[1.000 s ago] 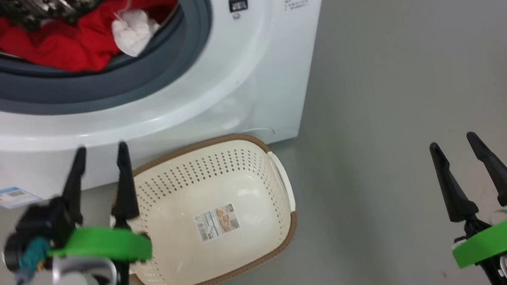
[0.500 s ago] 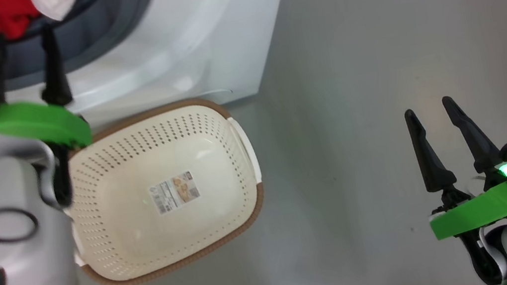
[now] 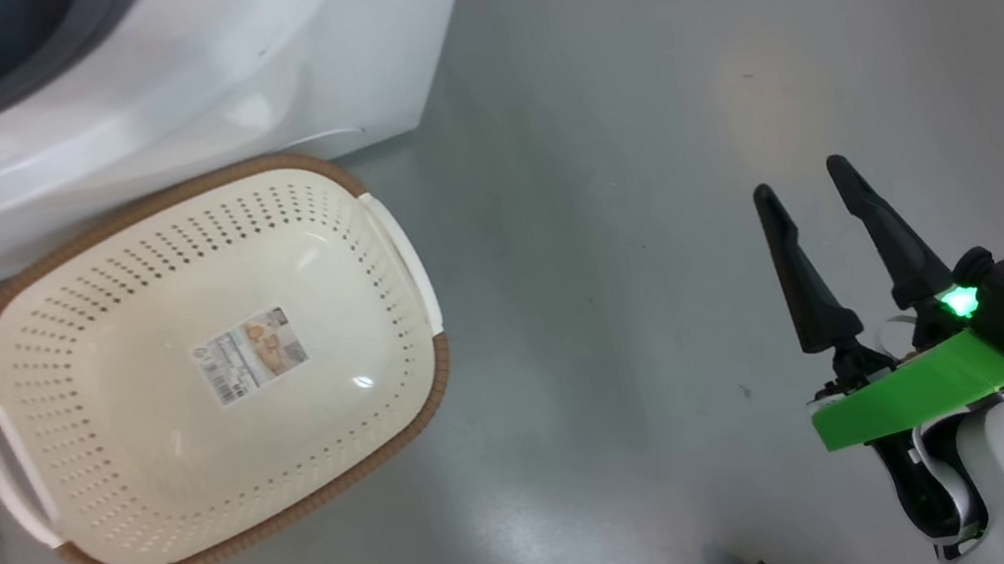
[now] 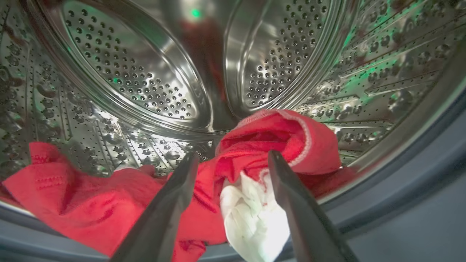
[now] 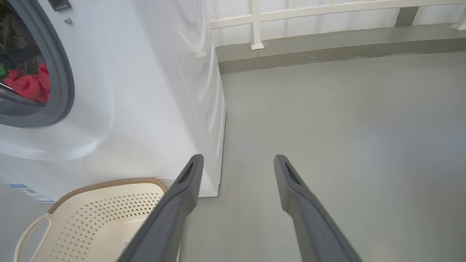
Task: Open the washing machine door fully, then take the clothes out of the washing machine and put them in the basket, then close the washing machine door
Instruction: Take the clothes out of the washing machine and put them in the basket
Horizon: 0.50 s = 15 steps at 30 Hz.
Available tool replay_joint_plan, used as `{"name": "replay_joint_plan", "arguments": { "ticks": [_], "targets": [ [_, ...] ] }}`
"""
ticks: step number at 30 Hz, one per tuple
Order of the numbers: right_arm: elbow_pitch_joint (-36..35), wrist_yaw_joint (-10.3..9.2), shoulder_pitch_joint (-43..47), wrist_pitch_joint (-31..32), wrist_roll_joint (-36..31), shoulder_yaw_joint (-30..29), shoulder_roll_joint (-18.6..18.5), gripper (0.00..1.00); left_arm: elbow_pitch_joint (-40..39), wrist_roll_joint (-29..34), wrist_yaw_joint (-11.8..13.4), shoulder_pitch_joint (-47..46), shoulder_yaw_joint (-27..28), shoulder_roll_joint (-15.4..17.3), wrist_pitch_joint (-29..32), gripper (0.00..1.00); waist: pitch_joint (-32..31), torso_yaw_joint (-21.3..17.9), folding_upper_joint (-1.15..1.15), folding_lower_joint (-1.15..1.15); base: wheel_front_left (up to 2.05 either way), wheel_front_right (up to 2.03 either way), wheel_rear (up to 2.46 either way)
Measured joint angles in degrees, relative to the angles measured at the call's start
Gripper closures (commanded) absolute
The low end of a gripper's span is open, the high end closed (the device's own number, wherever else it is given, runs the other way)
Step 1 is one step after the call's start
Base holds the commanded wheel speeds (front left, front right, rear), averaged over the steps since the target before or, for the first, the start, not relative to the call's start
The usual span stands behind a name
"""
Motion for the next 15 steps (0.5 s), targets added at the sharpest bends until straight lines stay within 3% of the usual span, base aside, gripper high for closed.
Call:
{"name": "replay_joint_plan", "arguments": {
  "ticks": [2,5,15],
  "targets": [
    [-0.23,0.00,-0.27,0.00,0.30,0.73,0.02,0.00,1.03,0.35,1.81,-1.51,0.55,0.79,0.00,0.00,0.70,-0.73,0.00,0.00,0.00,0.00,0.00],
    [-0.51,0.00,-0.47,0.00,0.49,1.14,0.04,0.00,3.56,0.55,2.63,-3.58,0.64,2.25,0.00,0.00,1.69,-1.72,0.00,0.00,0.00,0.00,0.00],
    [-0.74,0.00,-0.62,0.00,1.72,2.34,0.11,0.00,12.26,0.89,3.70,-6.36,0.01,3.86,0.58,0.00,2.92,-3.55,0.00,0.00,0.00,0.00,0.00]
  ]
}}
